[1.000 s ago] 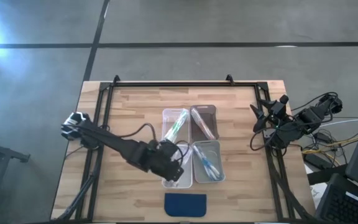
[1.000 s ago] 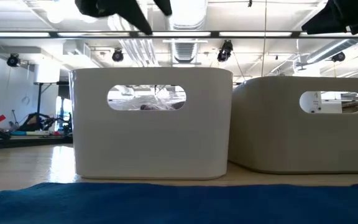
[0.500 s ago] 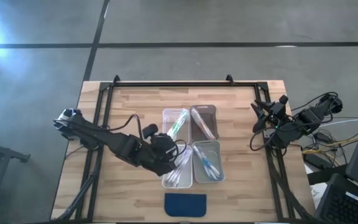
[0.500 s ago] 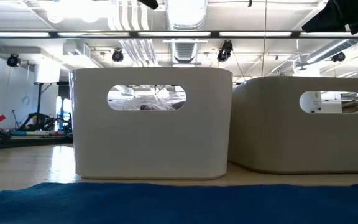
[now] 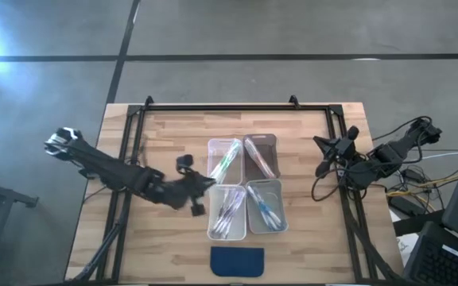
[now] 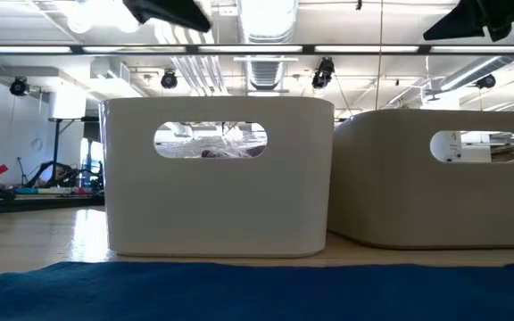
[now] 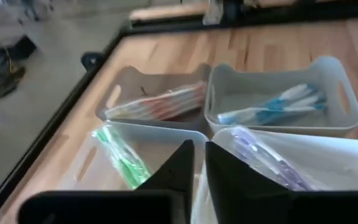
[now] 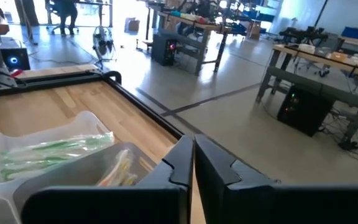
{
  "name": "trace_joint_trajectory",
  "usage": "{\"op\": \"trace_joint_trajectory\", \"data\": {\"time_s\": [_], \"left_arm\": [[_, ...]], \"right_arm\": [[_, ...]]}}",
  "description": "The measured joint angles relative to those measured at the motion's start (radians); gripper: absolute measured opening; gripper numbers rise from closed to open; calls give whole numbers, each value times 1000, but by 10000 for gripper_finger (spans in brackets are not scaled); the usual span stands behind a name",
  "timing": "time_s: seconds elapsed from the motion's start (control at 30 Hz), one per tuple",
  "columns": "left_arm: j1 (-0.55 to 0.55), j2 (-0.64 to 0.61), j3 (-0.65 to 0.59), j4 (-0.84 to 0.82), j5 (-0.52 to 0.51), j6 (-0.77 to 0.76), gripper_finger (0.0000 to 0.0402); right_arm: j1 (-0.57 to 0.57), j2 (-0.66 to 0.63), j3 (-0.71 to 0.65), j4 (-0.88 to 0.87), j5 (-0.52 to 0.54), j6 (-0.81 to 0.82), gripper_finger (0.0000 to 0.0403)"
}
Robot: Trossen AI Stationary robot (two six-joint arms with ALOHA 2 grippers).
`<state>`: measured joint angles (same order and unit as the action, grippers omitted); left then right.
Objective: Pick & Place Toothbrushes
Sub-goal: Return to Home Position
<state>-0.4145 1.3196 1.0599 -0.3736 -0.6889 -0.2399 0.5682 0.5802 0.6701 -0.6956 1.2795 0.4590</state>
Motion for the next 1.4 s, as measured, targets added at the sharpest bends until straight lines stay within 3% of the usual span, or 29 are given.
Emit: {"op": "trace_joint_trajectory", "data": {"time_s": [0.2,0.33,0.57,0.83,1.07,1.23,1.4], "left_arm": [[3,-268,-328,291,32,176,7],[16,-429,-509,463,66,322,8],[89,-653,-723,590,203,431,4],[209,-774,-832,590,328,477,5],[327,-794,-849,591,454,535,5],[432,-795,-888,599,608,515,5],[499,-795,-932,652,638,507,4]], "right_arm": [[-10,45,1,67,-66,-45,8],[-52,50,-5,69,-146,-79,8],[-151,-3,-31,112,-354,-171,8],[-279,-112,-167,457,-679,-482,8],[-455,-206,-241,474,-841,-493,8],[-591,-243,-281,478,-1047,-488,8],[-706,-253,-342,529,-1123,-488,8]]}}
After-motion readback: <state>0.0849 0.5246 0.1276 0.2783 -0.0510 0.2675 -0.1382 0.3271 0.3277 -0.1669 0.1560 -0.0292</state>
